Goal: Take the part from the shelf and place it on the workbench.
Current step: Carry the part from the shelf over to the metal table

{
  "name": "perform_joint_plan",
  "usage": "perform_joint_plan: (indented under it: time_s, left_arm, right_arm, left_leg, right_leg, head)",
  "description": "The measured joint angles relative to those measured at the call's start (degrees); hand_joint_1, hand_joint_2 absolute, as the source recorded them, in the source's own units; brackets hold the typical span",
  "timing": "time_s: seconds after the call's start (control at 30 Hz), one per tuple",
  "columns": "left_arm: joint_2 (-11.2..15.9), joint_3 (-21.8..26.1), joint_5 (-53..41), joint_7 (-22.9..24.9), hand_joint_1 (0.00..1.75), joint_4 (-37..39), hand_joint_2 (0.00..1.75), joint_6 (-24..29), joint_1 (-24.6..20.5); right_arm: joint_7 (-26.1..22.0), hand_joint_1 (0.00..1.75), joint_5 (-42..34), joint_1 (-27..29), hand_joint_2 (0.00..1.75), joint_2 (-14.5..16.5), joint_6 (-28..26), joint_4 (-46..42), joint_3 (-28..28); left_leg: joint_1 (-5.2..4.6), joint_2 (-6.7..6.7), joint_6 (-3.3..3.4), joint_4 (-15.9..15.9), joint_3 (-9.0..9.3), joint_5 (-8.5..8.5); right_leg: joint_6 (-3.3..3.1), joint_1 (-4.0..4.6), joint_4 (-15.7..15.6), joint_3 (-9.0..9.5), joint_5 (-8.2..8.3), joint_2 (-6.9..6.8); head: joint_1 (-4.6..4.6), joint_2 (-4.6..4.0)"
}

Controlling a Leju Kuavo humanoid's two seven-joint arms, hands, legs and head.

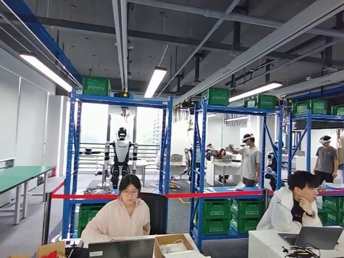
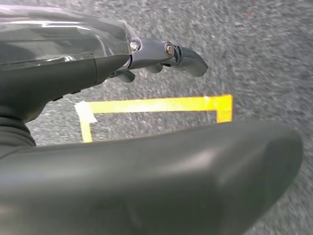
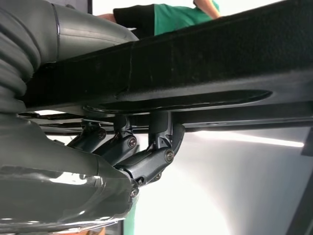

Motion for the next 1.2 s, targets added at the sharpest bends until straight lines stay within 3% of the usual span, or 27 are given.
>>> perform_joint_plan:
  time_s: [0.03, 0.1, 0.13, 0.17, 0.2, 0.23, 0.3, 0.33, 0.37, 0.57, 0.6, 0.73, 0.8, 0.87, 0.9, 1.07, 1.13, 1.2]
  left_arm:
    - [-0.01, -0.01, -0.34, 1.31, 0.0, 0.0, 1.75, 0.27, -0.04]
    - [-0.01, -0.03, -1.08, 4.13, 0.0, 0.0, 1.75, 0.81, -0.09]
    - [-0.01, -0.04, -1.35, 5.31, 0.0, 0.0, 1.75, 1.06, -0.07]
    - [-0.01, -0.05, -1.51, 6.32, 0.0, 0.0, 1.75, 1.32, -0.01]
    - [-0.01, -0.05, -1.61, 7.2, 0.0, 0.0, 1.75, 1.57, 0.02]
    - [-0.03, -0.04, -1.62, 7.87, 0.0, 0.0, 1.75, 1.78, 0.04]
    - [-0.19, -0.04, -1.61, 8.56, 0.0, 0.01, 1.75, 2.01, -0.14]
    - [-0.28, -0.04, -1.59, 8.71, 0.0, 0.02, 1.75, 2.09, -0.29]
    - [-0.37, -0.04, -1.58, 8.8, 0.0, 0.02, 1.75, 2.15, -0.43]
    - [-0.4, -0.04, -1.57, 8.88, 0.0, 0.02, 1.75, 2.25, -0.43]
    - [-0.45, -0.04, -1.58, 8.9, 0.0, 0.02, 1.75, 2.28, -0.27]
    - [-0.74, -0.04, -1.62, 8.81, 0.0, 0.02, 1.75, 2.58, -0.05]
    - [-0.75, -0.04, -1.62, 8.7, 0.0, 0.02, 1.75, 2.57, 0.02]
    - [-0.78, -0.04, -1.63, 8.43, 0.0, 0.02, 1.75, 2.52, -0.15]
    - [-0.79, -0.04, -1.64, 8.27, 0.0, 0.02, 1.75, 2.5, -0.3]
    - [-0.83, -0.06, -2.26, 7.59, 0.0, 0.02, 1.75, 2.11, -0.53]
    - [-0.79, -0.11, -2.61, 7.2, 0.0, 0.02, 1.75, 1.84, -0.7]
    - [-0.71, -0.22, -3.16, 6.76, 0.0, 0.02, 1.75, 1.51, -0.81]
  right_arm:
    - [0.0, 1.75, 0.07, -0.18, 1.75, -0.01, 0.05, 0.01, 0.02]
    - [0.01, 1.75, 0.28, -0.52, 1.75, -0.06, 0.2, 0.11, 0.11]
    - [0.01, 1.75, 0.37, -0.62, 1.75, -0.11, 0.26, 0.23, 0.18]
    - [0.02, 1.75, 0.41, -0.74, 1.75, -0.16, 0.31, 0.38, 0.27]
    - [0.03, 1.75, 0.41, -0.93, 1.75, -0.19, 0.34, 0.53, 0.37]
    - [0.05, 1.75, 0.41, -1.22, 1.75, -0.2, 0.34, 0.68, 0.48]
    - [0.1, 1.75, 0.41, -1.92, 1.75, -0.25, 0.34, 0.94, 0.68]
    - [0.15, 1.75, 0.44, -2.25, 1.75, -0.29, 0.34, 1.07, 0.78]
    - [0.19, 1.75, 0.47, -2.46, 1.75, -0.34, 0.34, 1.17, 0.86]
    - [0.25, 1.75, 0.51, -2.74, 1.75, -0.4, 0.35, 1.32, 1.01]
    - [0.25, 1.75, 0.5, -2.91, 1.75, -0.37, 0.35, 1.34, 1.09]
    - [1.27, 1.75, 0.68, -3.7, 1.75, -0.15, -0.76, 2.1, 1.55]
    - [1.75, 1.75, 1.21, -4.13, 1.75, -0.04, -1.3, 2.36, 1.7]
    - [2.44, 1.75, 2.53, -5.2, 1.75, 0.23, -2.42, 2.51, 1.84]
    - [2.92, 1.75, 3.76, -5.96, 1.75, 0.44, -3.31, 2.58, 1.95]
    - [5.87, 1.75, 11.33, -11.25, 1.75, 1.96, -9.71, 4.98, 2.99]
    - [6.88, 1.75, 13.69, -13.85, 1.75, 2.8, -12.03, 6.86, 3.28]
    - [8.11, 1.75, 15.79, -16.52, 1.75, 3.74, -14.02, 9.74, 3.52]
  left_leg:
    - [0.03, 0.0, 0.23, -0.06, 0.22, -0.25]
    - [-0.03, 0.01, 0.52, -0.05, 0.58, -0.8]
    - [-0.07, -0.04, 0.55, -0.05, 0.79, -1.06]
    - [-0.11, -0.26, 0.51, -0.05, 1.11, -1.34]
    - [-0.13, -0.56, 0.46, -0.06, 1.55, -1.65]
    - [-0.14, -0.97, 0.38, -0.09, 2.1, -1.97]
    - [0.03, -1.86, 0.15, -0.29, 2.97, -2.48]
    - [0.26, -2.33, -0.08, -0.44, 3.12, -2.56]
    - [0.48, -2.69, -0.27, -0.56, 3.12, -2.55]
    - [0.86, -3.31, -0.75, -0.81, 3.04, -2.43]
    - [0.88, -3.33, -0.96, -1.03, 3.15, -2.48]
    - [0.48, -0.68, -1.86, 11.83, -3.94, -7.63]
    - [0.6, -0.43, -2.15, 9.04, -2.96, -4.76]
    - [0.6, -0.14, -2.32, 2.54, 0.12, -1.64]
    - [0.52, -0.08, -2.17, 0.48, 1.14, -1.02]
    - [0.18, -0.13, -0.72, -0.58, 1.7, -1.05]
    - [0.22, -0.09, -0.33, -0.66, 1.83, -1.0]
    - [0.17, -0.07, -0.22, -0.65, 1.88, -1.03]
  right_leg:
    - [0.31, -0.15, 2.66, -1.46, -1.1, -0.06]
    - [0.76, -0.44, 10.41, -6.44, -3.38, -0.14]
    - [0.84, -0.52, 13.47, -8.82, -3.73, -0.15]
    - [0.85, -0.54, 14.78, -10.42, -3.05, -0.14]
    - [0.74, -0.52, 13.8, -10.86, -1.18, -0.05]
    - [0.51, -0.46, 10.82, -10.27, 1.58, 0.27]
    - [-0.22, -0.33, 4.11, -8.07, 6.3, 2.15]
    - [-0.54, -0.19, 2.07, -7.34, 7.44, 2.95]
    - [-0.76, -0.08, 1.32, -7.06, 7.7, 3.51]
    - [-0.98, 0.24, 1.06, -6.96, 7.69, 3.13]
    - [-1.19, 0.12, -0.13, -6.25, 7.53, 2.71]
    - [-2.13, -0.08, -4.0, -3.53, 6.93, 0.41]
    - [-1.93, -0.2, -3.55, -3.44, 6.51, 0.35]
    - [-1.36, -0.24, -2.49, -3.52, 5.73, 0.39]
    - [-1.03, -0.19, -1.91, -3.69, 5.38, 0.42]
    - [0.05, -0.39, -0.18, -4.31, 4.14, 0.35]
    - [0.51, -0.57, 4.45, -6.26, 1.45, 0.18]
    - [0.71, -0.69, 11.93, -9.77, -1.64, 0.14]
  head:
    - [0.0, -0.01]
    - [0.0, -0.02]
    - [0.0, -0.02]
    - [0.0, -0.02]
    - [0.0, -0.02]
    - [0.0, -0.02]
    - [0.01, -0.02]
    - [0.01, 0.01]
    - [0.0, 0.04]
    - [-0.04, 0.06]
    - [-0.05, 0.05]
    - [0.0, 0.01]
    - [0.0, -0.01]
    - [0.01, -0.02]
    - [-0.02, -0.01]
    - [-0.09, -0.01]
    - [-0.09, -0.02]
    - [-0.09, -0.02]
